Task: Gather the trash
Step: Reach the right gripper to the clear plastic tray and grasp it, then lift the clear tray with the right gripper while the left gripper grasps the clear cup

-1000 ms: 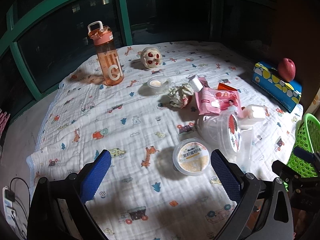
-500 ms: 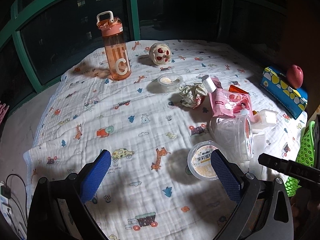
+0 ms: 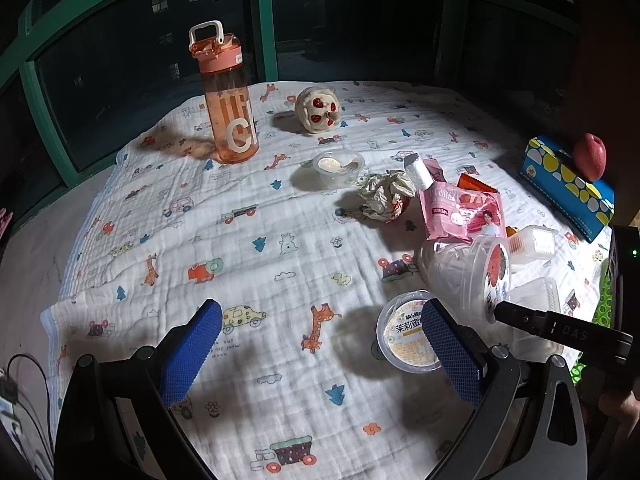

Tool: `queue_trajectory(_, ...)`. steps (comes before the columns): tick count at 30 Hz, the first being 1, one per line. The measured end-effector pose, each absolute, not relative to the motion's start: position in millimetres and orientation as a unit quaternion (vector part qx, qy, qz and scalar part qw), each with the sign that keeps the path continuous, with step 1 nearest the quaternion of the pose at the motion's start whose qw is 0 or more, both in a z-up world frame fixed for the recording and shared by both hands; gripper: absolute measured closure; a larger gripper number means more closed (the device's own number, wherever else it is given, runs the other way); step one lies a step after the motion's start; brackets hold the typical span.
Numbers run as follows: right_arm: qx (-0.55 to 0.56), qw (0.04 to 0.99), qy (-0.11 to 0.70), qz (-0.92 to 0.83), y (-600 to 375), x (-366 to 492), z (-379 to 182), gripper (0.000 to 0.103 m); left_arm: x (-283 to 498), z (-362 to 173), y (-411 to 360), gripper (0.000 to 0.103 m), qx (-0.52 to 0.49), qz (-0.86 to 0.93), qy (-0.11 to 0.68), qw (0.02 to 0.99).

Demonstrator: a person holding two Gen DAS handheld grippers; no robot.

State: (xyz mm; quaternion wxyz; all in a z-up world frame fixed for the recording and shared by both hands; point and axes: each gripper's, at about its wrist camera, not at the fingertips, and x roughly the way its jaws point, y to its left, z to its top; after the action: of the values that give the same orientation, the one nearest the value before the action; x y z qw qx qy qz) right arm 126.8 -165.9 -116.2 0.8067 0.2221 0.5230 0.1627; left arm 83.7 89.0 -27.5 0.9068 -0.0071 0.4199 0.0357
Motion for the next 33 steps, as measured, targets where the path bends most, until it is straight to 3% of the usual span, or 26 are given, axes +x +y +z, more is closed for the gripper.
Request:
queue_trajectory(6,0.193,0.817,0.521,0.156,-167,121,-115,0.058,85,-29,86,0.006,-0.015,0.029,0.425,0.905)
queue_trajectory(8,0.176,0.823,0.518,0.154,-166,119,-112,0.054,85,-30,83,0.006,-0.014,0.026,0.426,0.904)
queue_trajectory(12,0.144,0.836,0.512,0.139,-168,112,-107,0.034,84,-31,82,0.006,-0.012,0.023,0.425,0.905)
queue_trajectory(15,0.127,0.842,0.508,0.128,-172,107,-103,0.025,84,-31,82,0.006,-0.015,0.025,0.426,0.904)
queue_trajectory(20,0.117,0.842,0.513,0.117,-183,107,-108,0.026,85,-34,84,0.006,-0.019,0.024,0.43,0.902)
queue_trajectory(23,0.116,0.842,0.515,0.109,-188,106,-110,0.036,84,-34,82,0.006,-0.018,0.021,0.429,0.903)
queue_trajectory(29,0.117,0.846,0.511,0.098,-200,103,-110,0.07,87,-35,69,0.006,-0.012,-0.003,0.426,0.904)
queue_trajectory(33,0.132,0.844,0.509,0.106,-208,99,-109,0.08,90,-39,52,0.007,-0.008,-0.031,0.429,0.903)
